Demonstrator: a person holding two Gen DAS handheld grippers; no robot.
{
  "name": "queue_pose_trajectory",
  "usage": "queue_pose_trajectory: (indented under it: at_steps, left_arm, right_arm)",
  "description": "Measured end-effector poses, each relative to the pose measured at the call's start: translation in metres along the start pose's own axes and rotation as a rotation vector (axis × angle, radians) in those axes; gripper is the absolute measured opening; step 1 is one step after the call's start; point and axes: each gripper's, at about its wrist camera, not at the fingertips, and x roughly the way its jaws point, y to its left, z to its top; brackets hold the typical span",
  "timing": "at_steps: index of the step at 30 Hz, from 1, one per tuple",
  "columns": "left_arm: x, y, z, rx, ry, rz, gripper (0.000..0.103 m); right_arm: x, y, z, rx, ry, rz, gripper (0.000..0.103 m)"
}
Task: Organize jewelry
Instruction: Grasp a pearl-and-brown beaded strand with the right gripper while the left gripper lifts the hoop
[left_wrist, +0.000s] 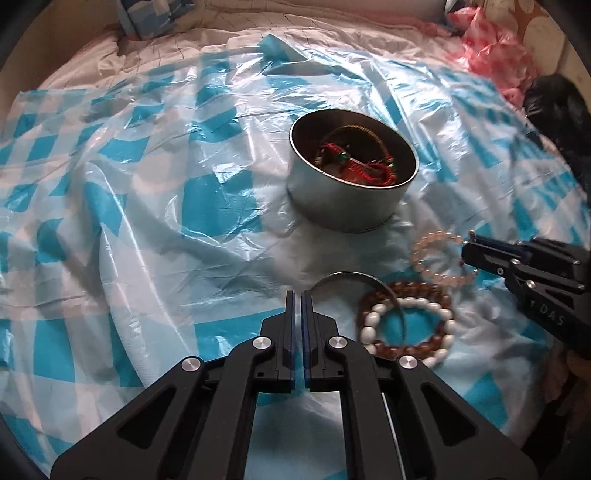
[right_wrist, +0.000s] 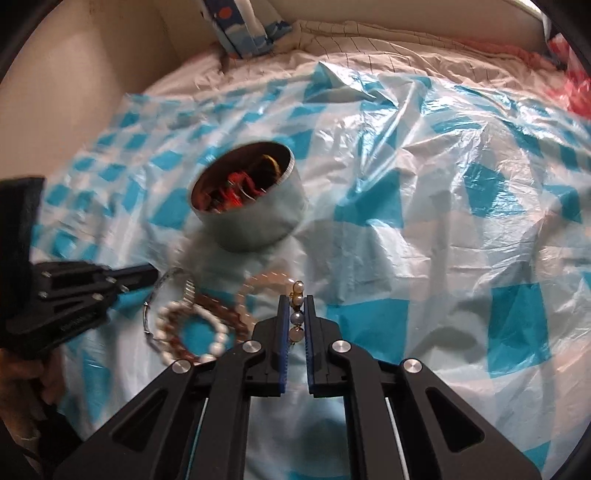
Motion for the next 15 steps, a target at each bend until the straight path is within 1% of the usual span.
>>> queue_pose_trajectory:
  at_steps: [1, 2, 3, 4, 5, 6, 7, 8, 9, 10, 11, 12, 13, 15]
  left_arm:
    - [0.0, 0.0, 0.0, 0.004, -0.003, 0.015, 0.006]
    - [0.001, 0.0, 0.001, 0.009, -0.007, 0.029, 0.009]
    - [0.001, 0.001, 0.001, 0.011, -0.011, 0.039, 0.021]
    - [0.002, 0.001, 0.001, 0.013, -0.017, 0.062, 0.042]
    - [0.003, 0.001, 0.001, 0.018, -0.021, 0.078, 0.05]
    - [0.005, 0.0, 0.001, 0.026, -0.022, 0.091, 0.052]
    - [0.009, -0.001, 0.001, 0.035, -0.011, 0.096, 0.052]
    - [0.013, -0.005, 0.0, 0.053, 0.0, 0.108, 0.052]
    - [0.015, -0.008, 0.0, 0.072, 0.005, 0.119, 0.044]
    - [0.014, -0.012, 0.0, 0.084, 0.016, 0.092, 0.021]
    - [0.013, -0.014, 0.001, 0.08, 0.023, 0.07, 0.009]
    - [0.012, -0.014, 0.001, 0.073, 0.023, 0.058, 0.003]
    - [0.007, -0.013, 0.002, 0.056, 0.018, 0.025, 0.002]
    - [-0.001, -0.009, 0.003, 0.023, -0.003, -0.027, 0.002]
  right_arm:
    - [0.001, 0.0, -0.001, -0.006, -0.003, -0.018, 0.023]
    - [0.0, 0.0, -0.002, -0.015, -0.009, -0.042, 0.03]
    - [0.001, 0.001, -0.002, -0.028, -0.013, -0.062, 0.031]
    - [0.003, 0.001, -0.003, -0.039, -0.008, -0.082, 0.034]
    - [0.007, 0.002, -0.003, -0.05, 0.006, -0.101, 0.035]
    - [0.012, 0.003, -0.005, -0.066, 0.024, -0.119, 0.036]
    - [0.017, 0.006, -0.006, -0.092, 0.037, -0.142, 0.036]
    - [0.019, 0.009, -0.007, -0.115, 0.041, -0.154, 0.035]
    - [0.02, 0.011, -0.007, -0.131, 0.044, -0.155, 0.033]
    - [0.02, 0.012, -0.008, -0.13, 0.052, -0.13, 0.025]
    - [0.019, 0.01, -0.008, -0.117, 0.056, -0.105, 0.015]
    - [0.017, 0.005, -0.008, -0.081, 0.059, -0.06, 0.011]
    - [0.017, 0.005, -0.008, -0.081, 0.059, -0.06, 0.009]
    - [0.012, -0.007, -0.007, -0.003, 0.053, 0.032, 0.008]
